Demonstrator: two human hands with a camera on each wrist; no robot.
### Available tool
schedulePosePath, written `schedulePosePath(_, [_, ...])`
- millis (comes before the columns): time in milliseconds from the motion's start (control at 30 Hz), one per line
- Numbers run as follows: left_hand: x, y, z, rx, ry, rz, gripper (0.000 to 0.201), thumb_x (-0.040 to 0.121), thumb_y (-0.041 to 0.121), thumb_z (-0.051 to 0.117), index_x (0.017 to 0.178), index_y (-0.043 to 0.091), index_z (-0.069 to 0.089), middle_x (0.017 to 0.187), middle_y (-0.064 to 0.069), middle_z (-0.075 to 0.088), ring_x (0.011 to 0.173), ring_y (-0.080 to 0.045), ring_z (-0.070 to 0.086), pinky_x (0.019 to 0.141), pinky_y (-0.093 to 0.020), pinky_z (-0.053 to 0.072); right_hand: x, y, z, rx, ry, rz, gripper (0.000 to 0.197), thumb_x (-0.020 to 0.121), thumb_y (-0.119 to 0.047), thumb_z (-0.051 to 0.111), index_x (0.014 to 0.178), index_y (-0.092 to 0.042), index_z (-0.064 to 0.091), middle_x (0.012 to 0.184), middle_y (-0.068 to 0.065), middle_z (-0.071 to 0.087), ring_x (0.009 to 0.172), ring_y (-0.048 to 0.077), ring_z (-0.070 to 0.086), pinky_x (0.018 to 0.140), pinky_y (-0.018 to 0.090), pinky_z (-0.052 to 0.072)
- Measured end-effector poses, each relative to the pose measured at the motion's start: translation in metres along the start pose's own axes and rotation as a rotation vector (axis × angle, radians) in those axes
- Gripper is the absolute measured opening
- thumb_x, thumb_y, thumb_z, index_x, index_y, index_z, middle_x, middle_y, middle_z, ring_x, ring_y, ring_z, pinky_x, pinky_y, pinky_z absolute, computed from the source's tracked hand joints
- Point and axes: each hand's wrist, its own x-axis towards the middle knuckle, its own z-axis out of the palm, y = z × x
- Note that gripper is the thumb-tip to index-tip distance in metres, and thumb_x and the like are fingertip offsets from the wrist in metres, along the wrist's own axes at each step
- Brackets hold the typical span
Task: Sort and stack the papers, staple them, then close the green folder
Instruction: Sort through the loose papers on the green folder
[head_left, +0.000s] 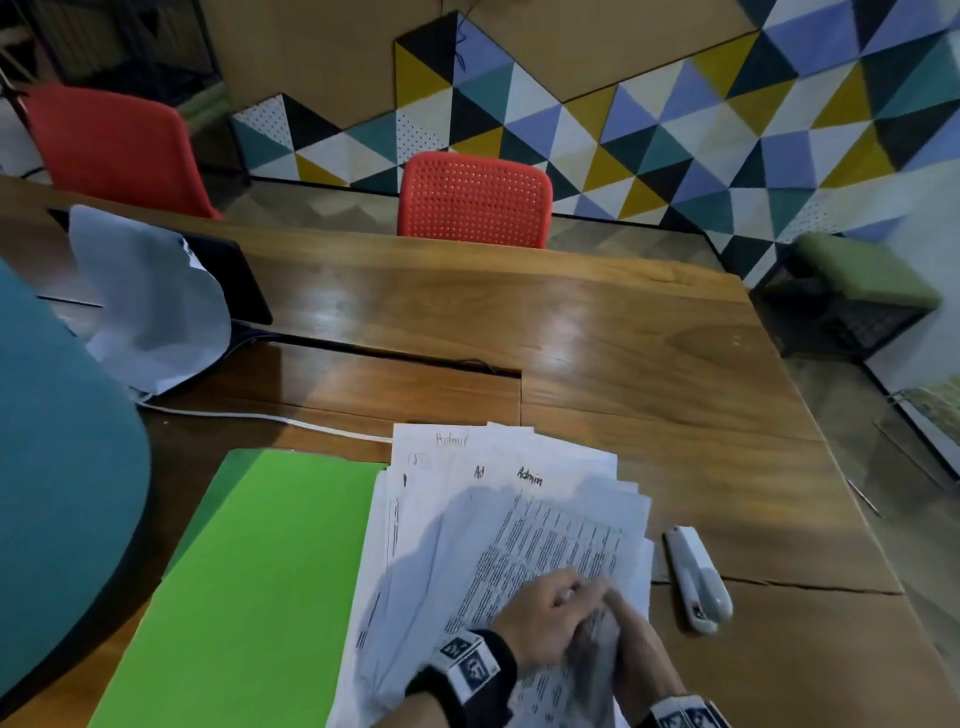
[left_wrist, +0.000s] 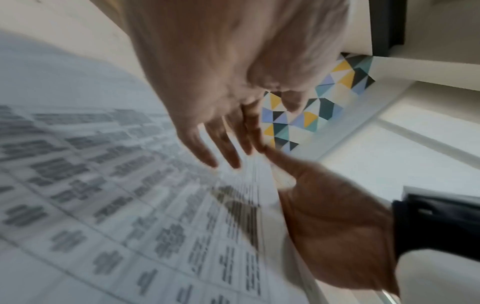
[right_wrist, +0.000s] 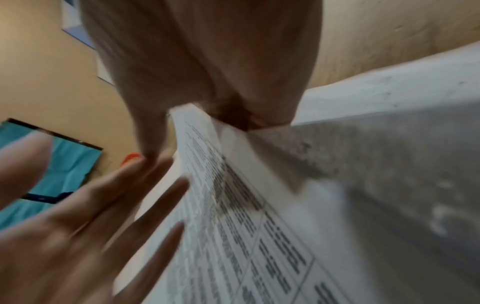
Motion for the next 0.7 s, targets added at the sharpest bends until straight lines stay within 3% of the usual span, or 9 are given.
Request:
schedulePosePath(33, [-0.002, -0.005, -0.006, -0.013, 0.076, 0.014, 0.031, 0.090, 0.053, 0.052, 0.092, 0.025, 0.064, 0.092, 0.015, 0.066, 0.085, -0.002, 0.061, 0.077, -0.021, 0.049, 0.006, 0.006, -0.006, -0.128, 0.014, 0.010, 0.063, 0.069, -0.028, 0.084, 0.120, 0.002, 0.064, 0.112, 0.023, 0.073, 0.105, 0.037, 0.069, 0.098, 0.051, 0.050])
schedulePosePath(100, [-0.005, -0.018, -0.027, 0.073, 0.405, 0.013, 0.016, 0.092, 0.035, 0.057, 0.102, 0.023, 0.061, 0.107, 0.012, 0.064, 0.101, -0.006, 0.060, 0.082, -0.018, 0.047, 0.011, 0.011, -0.013, -0.373, 0.028, 0.005, 0.066, 0.055, -0.015, 0.091, 0.113, 0.003, 0.066, 0.101, 0.019, 0.076, 0.096, 0.038, 0.071, 0.092, 0.053, 0.054])
schedulePosePath(167, [-0.007, -0.033, -0.056, 0.173, 0.793, -0.057, 0.015, 0.090, 0.020, 0.061, 0.105, 0.017, 0.059, 0.109, 0.004, 0.061, 0.105, -0.016, 0.059, 0.081, -0.020, 0.043, 0.002, 0.003, -0.013, -0.470, 0.104, -0.056, 0.046, 0.065, -0.003, 0.083, 0.108, 0.003, 0.069, 0.089, 0.013, 0.078, 0.091, 0.035, 0.070, 0.090, 0.050, 0.054])
schedulePosePath(233, [-0.011, -0.049, -0.086, 0.232, 0.975, -0.239, 0.020, 0.085, 0.015, 0.063, 0.104, 0.015, 0.058, 0.110, -0.004, 0.058, 0.104, -0.025, 0.058, 0.082, -0.032, 0.043, -0.001, -0.004, -0.024, -0.456, 0.239, -0.168, 0.035, 0.074, 0.007, 0.073, 0.109, 0.005, 0.070, 0.082, 0.005, 0.078, 0.087, 0.028, 0.068, 0.086, 0.042, 0.052])
schedulePosePath(333, [-0.020, -0.067, -0.113, 0.290, 0.876, -0.451, 0.026, 0.080, 0.023, 0.067, 0.103, 0.017, 0.056, 0.108, -0.005, 0.058, 0.098, -0.027, 0.059, 0.088, -0.040, 0.049, -0.022, -0.016, -0.030, -0.446, 0.348, -0.233, 0.044, 0.078, 0.006, 0.070, 0.122, 0.005, 0.064, 0.102, 0.011, 0.068, 0.099, 0.024, 0.059, 0.087, 0.037, 0.045])
schedulePosePath(400, [-0.023, -0.076, -0.115, 0.343, 0.797, -0.465, 0.035, 0.078, 0.034, 0.071, 0.103, 0.016, 0.055, 0.107, -0.003, 0.061, 0.098, -0.027, 0.062, 0.086, -0.039, 0.052, -0.029, -0.019, -0.033, -0.389, 0.368, -0.222, 0.044, 0.084, 0.010, 0.063, 0.128, 0.008, 0.058, 0.111, 0.012, 0.061, 0.100, 0.022, 0.051, 0.082, 0.034, 0.043])
schedulePosePath(500, [-0.027, -0.080, -0.111, 0.469, 0.720, -0.432, 0.026, 0.079, 0.040, 0.067, 0.087, 0.018, 0.056, 0.100, -0.003, 0.063, 0.091, -0.026, 0.061, 0.081, -0.035, 0.052, -0.024, -0.016, -0.039, -0.351, 0.385, -0.173, 0.046, 0.084, 0.008, 0.062, 0.130, 0.006, 0.057, 0.124, 0.020, 0.063, 0.100, 0.024, 0.052, 0.096, 0.037, 0.040])
schedulePosePath(600, [-0.032, -0.079, -0.116, 0.722, 0.712, -0.372, 0.025, 0.090, 0.040, 0.059, 0.073, 0.022, 0.057, 0.098, -0.004, 0.062, 0.087, -0.022, 0.059, 0.077, -0.033, 0.048, -0.019, -0.014, -0.039, -0.406, 0.438, -0.187, 0.043, 0.085, 0.006, 0.062, 0.128, 0.004, 0.059, 0.107, 0.014, 0.062, 0.099, 0.024, 0.053, 0.097, 0.039, 0.039])
schedulePosePath(700, [-0.043, -0.076, -0.126, 0.961, 0.743, -0.286, 0.028, 0.096, 0.039, 0.048, 0.097, 0.022, 0.071, 0.104, 0.005, 0.065, 0.095, -0.015, 0.058, 0.082, -0.032, 0.044, -0.018, -0.013, -0.042, -0.438, 0.443, -0.231, 0.037, 0.086, 0.001, 0.063, 0.123, 0.003, 0.063, 0.102, 0.013, 0.061, 0.097, 0.025, 0.053, 0.096, 0.040, 0.040])
